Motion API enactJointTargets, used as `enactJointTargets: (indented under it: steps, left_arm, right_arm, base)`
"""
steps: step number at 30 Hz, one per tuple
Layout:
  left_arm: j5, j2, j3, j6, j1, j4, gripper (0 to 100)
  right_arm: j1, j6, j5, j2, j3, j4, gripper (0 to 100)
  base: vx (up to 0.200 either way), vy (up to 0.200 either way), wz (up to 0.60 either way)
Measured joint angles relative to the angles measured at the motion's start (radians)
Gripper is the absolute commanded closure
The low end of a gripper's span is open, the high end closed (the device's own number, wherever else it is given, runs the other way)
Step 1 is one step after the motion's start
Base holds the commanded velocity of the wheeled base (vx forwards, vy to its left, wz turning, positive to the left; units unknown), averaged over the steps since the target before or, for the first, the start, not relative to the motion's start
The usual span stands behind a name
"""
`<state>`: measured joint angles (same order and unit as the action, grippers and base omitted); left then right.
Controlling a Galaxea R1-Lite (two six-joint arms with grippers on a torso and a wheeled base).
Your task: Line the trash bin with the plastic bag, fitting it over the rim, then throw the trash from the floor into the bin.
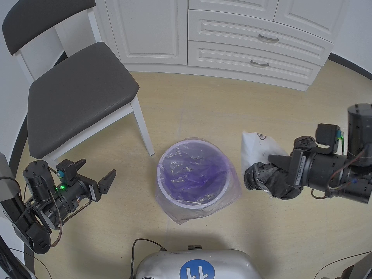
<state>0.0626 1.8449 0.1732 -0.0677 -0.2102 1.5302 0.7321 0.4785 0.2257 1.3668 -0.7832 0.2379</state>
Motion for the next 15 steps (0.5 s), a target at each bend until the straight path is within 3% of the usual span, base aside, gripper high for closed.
enactJointTargets:
  steps: [7, 15]
  left_arm:
    - [-0.006, -0.031, 0.002, -0.006, -0.009, 0.000, 0]
    - [-0.010, -0.050, 0.000, -0.012, -0.011, 0.001, 0]
  right_arm:
    - [0.021, -0.081, 0.054, 0.146, -0.182, -0.205, 100]
    - [0.059, -0.304, 0.095, 0.259, -0.303, -0.319, 100]
  base:
    - [0.000, 0.000, 0.00]
    - [0.000, 0.000, 0.00]
